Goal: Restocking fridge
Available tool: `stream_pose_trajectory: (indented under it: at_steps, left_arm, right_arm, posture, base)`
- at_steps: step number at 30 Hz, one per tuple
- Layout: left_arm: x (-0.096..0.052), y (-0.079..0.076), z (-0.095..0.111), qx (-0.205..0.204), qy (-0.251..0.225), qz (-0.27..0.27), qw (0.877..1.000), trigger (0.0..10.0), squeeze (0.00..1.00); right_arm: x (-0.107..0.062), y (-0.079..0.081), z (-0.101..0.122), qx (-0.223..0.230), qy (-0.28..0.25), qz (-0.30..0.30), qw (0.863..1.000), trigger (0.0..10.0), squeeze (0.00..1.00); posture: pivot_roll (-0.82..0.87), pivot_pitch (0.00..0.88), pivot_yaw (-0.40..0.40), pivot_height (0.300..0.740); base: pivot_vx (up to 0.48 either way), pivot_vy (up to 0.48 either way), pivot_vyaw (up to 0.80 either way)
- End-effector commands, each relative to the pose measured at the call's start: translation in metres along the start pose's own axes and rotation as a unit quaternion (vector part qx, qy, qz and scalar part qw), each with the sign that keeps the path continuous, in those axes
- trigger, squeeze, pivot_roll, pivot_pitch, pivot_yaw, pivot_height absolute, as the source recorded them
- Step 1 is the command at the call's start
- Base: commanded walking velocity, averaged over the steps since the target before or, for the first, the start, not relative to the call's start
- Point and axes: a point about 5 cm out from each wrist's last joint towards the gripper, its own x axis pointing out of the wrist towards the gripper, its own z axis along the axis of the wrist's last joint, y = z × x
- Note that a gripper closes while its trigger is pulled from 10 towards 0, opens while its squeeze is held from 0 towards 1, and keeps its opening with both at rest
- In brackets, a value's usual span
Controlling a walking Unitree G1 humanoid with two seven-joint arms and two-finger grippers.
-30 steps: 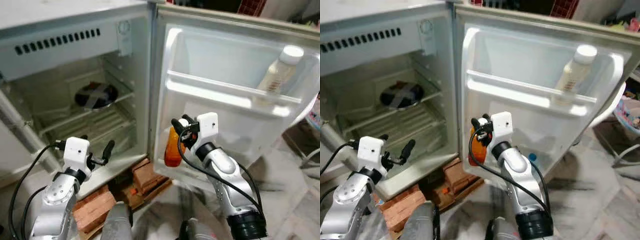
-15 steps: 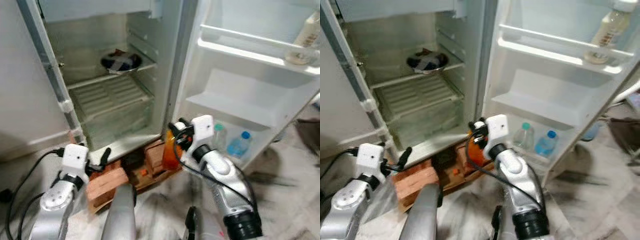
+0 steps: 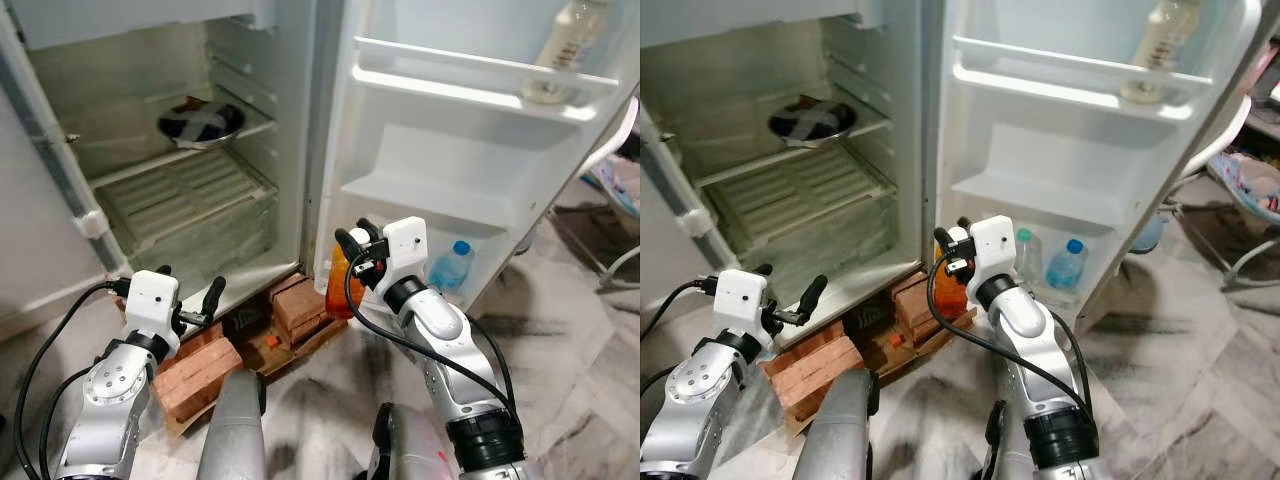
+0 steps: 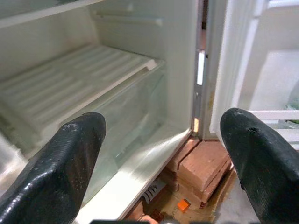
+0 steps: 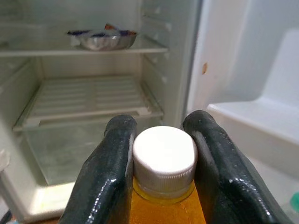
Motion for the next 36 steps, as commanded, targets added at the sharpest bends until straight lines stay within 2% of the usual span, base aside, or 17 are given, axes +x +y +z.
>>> stream_pose_trajectory:
  at_steps: [1, 5, 17, 18, 31, 33, 36]
  left_arm:
    - [0.003, -0.001, 0.002, 0.007, -0.001, -0.004, 1.000, 10.0, 0.00]
    - [0.004, -0.002, 0.002, 0.006, -0.001, -0.003, 1.000, 10.0, 0.00]
    - [0.004, -0.004, 0.002, 0.004, -0.004, -0.001, 1.000, 10.0, 0.00]
    - [0.004, -0.005, 0.003, -0.008, -0.009, 0.001, 1.000, 10.0, 0.00]
    - [0.004, -0.002, 0.001, -0.007, 0.003, 0.022, 1.000, 10.0, 0.00]
    - [0.003, -0.002, 0.000, -0.006, 0.003, 0.024, 1.000, 10.0, 0.00]
    - [0.004, -0.001, 0.001, -0.005, 0.004, 0.026, 1.000, 10.0, 0.00]
  right_arm:
    - [0.003, -0.004, 0.010, -0.018, -0.021, -0.003, 1.000, 10.0, 0.00]
    - [0.004, -0.003, 0.011, -0.022, -0.025, 0.001, 0.999, 10.0, 0.00]
    - [0.004, 0.002, 0.014, -0.022, -0.036, 0.023, 0.999, 10.0, 0.00]
    - [0.005, 0.003, 0.014, -0.024, -0.035, 0.027, 0.999, 10.0, 0.00]
    - [0.004, 0.009, 0.011, -0.024, -0.027, 0.071, 0.997, 10.0, 0.00]
    - [0.003, 0.015, 0.011, -0.019, -0.028, 0.097, 0.995, 10.0, 0.00]
    - [0.003, 0.018, 0.012, -0.034, -0.031, 0.108, 0.993, 10.0, 0.00]
  posture:
    - [0.14, 0.000, -0.052, 0.632]
    - [0.14, 0.000, -0.052, 0.632]
    - [0.14, 0.000, -0.057, 0.632]
    - [0.14, 0.000, -0.057, 0.632]
    - [0.14, 0.000, -0.060, 0.632]
    - [0.14, 0.000, -0.060, 0.632]
    - [0.14, 0.000, -0.059, 0.632]
  base:
    - [0.442, 0.000, 0.00]
    - [0.444, 0.000, 0.00]
    - [0.347, -0.328, 0.00]
    - [0.274, 0.000, 0.00]
    - [0.000, 0.000, 0.00]
    - [0.000, 0.000, 0.00]
    - [0.000, 0.000, 0.76]
